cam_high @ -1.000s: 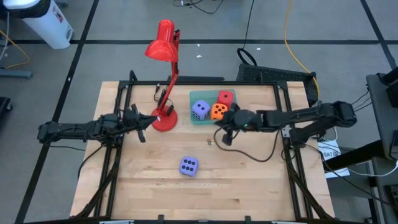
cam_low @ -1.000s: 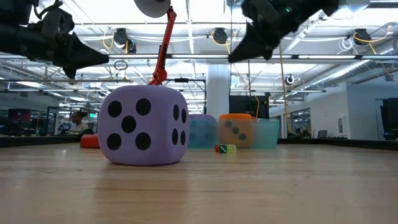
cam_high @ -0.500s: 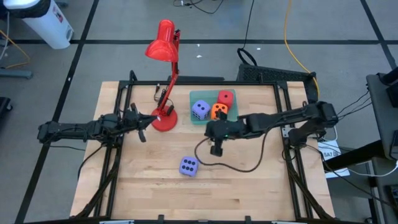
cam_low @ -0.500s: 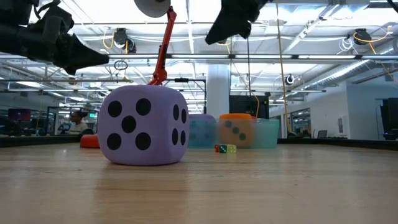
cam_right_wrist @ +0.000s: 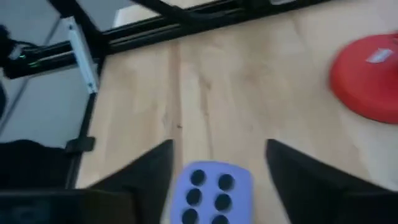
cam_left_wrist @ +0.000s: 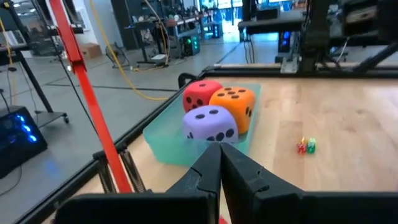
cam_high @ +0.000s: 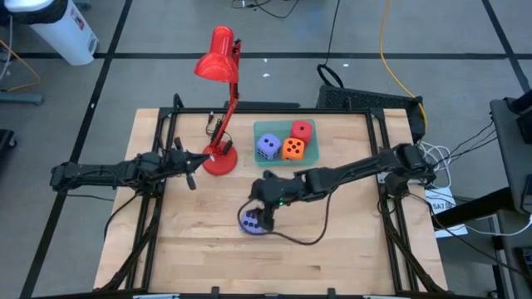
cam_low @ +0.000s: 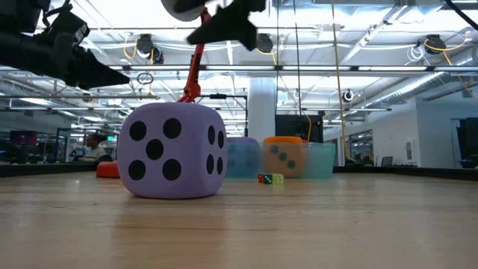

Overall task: Pick & Place Dice
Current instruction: Put the large purple die into the green bin

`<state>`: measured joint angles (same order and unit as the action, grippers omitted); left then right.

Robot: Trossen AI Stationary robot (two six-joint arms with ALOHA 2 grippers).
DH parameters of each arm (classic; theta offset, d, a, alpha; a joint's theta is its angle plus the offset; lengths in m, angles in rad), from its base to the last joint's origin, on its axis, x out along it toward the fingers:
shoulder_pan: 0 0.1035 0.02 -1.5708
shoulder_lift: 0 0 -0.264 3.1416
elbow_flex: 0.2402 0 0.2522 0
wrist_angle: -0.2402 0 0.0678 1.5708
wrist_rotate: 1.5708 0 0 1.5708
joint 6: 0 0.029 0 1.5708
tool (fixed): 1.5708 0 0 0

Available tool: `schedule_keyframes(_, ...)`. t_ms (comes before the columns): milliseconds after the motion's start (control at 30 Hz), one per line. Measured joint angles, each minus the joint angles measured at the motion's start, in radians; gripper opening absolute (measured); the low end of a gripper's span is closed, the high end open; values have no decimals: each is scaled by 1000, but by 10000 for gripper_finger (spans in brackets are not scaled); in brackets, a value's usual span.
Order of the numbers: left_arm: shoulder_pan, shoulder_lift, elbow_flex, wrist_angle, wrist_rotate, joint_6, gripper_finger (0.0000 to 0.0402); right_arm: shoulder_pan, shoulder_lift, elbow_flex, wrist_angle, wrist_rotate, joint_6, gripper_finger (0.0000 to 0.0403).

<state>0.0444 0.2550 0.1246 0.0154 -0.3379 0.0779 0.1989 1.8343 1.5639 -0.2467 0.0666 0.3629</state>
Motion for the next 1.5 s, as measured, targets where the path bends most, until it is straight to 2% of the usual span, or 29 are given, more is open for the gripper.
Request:
schedule_keyframes(167,0,0,0,4,-4,-1,21,-1,64,1,51,-42,26,367)
schedule_keyframes(233,0,0,0,6,-4,9,21,7,87,-2,55,-42,30,391)
schedule_keyframes(433,0,0,0,4,-4,26,21,40,129,-1,88,-33,32,387)
schedule_keyframes(533,0,0,0,4,-4,26,21,63,128,-1,76,43,34,397)
schedule_keyframes(633,0,0,0,3,-5,25,21,93,124,-1,21,156,26,394)
schedule_keyframes(700,0,0,0,3,-5,25,21,111,124,-2,13,194,34,393)
schedule_keyframes(1067,0,0,0,-10,-5,21,21,140,159,-1,-7,254,129,399)
schedule_keyframes(1267,0,0,0,-21,-5,21,21,143,161,-2,-23,298,125,399)
schedule_keyframes(1500,0,0,0,-21,-5,21,21,157,169,-2,-27,301,123,399)
